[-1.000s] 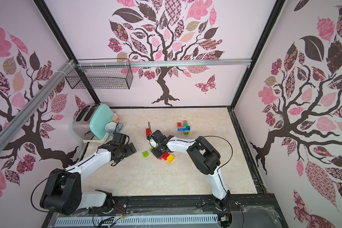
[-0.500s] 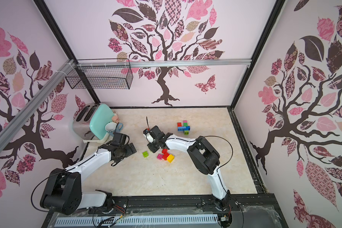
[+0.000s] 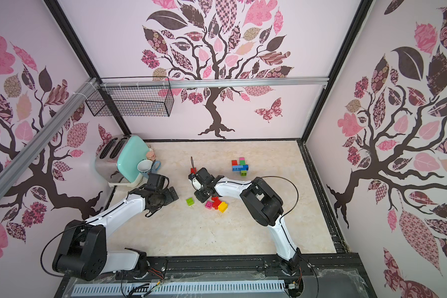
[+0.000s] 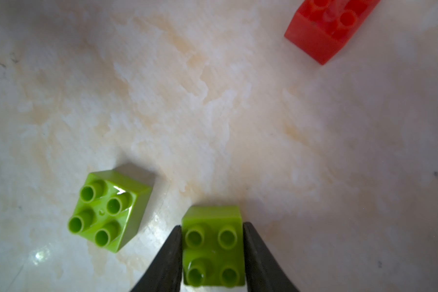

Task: Assemble the number 4 with lego
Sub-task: Pick up the lego brick from the center of the board.

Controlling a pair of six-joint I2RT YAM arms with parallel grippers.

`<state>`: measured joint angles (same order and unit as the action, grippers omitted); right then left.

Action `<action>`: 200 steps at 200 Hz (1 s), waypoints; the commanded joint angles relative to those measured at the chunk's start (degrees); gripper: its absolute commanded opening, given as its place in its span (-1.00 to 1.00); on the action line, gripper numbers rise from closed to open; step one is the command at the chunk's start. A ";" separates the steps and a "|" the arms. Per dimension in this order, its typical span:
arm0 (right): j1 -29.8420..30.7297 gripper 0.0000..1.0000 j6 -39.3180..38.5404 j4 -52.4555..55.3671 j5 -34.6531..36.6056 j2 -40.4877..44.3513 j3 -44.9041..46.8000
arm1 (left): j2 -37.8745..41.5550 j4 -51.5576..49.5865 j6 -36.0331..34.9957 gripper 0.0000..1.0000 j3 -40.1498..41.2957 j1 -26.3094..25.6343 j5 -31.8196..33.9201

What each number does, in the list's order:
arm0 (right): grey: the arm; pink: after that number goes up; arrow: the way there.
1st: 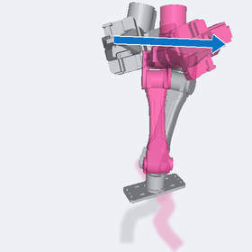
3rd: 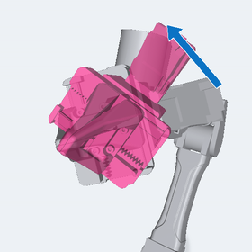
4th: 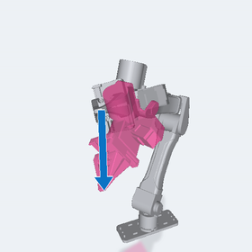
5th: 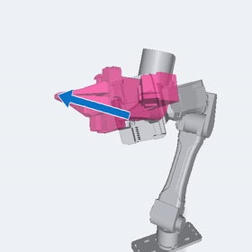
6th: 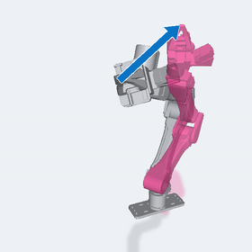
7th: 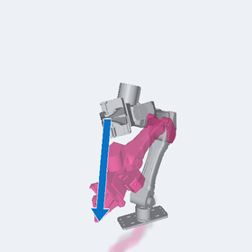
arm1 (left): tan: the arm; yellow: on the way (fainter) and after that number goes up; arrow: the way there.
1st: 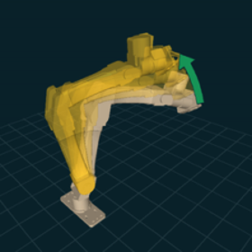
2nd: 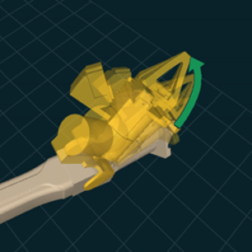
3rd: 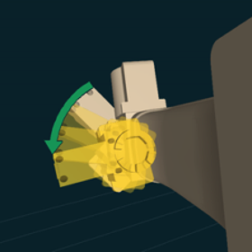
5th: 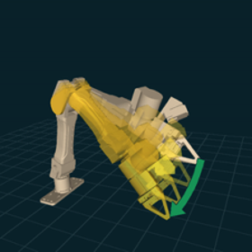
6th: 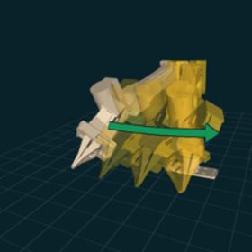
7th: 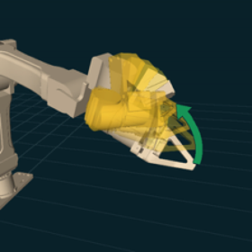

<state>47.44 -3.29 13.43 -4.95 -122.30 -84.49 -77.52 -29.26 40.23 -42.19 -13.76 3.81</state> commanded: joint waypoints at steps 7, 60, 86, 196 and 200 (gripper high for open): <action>0.13 -0.37 2.65 -1.94 2.45 1.22 -0.10 | -0.59 0.66 -1.71 0.95 0.93 0.31 -1.48; 0.06 -1.00 9.50 -9.05 7.54 11.62 11.27 | -5.82 -8.37 -2.26 0.95 -4.59 -7.42 6.71; 0.06 -1.00 13.91 -13.12 7.87 17.08 18.09 | -8.83 -10.18 -2.25 0.95 -5.79 -8.58 6.05; -0.50 -1.00 21.95 -17.03 7.15 26.32 27.90 | -20.73 -7.56 -0.83 0.95 -14.63 -10.20 -4.06; -0.50 -1.00 22.20 -16.67 7.14 26.25 27.76 | -20.90 -7.65 -0.83 0.95 -14.75 -10.32 -4.39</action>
<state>47.13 17.19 -2.72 2.90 -98.78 -57.04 -95.70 -39.18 38.54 -54.02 -22.87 4.89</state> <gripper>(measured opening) 0.353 0.977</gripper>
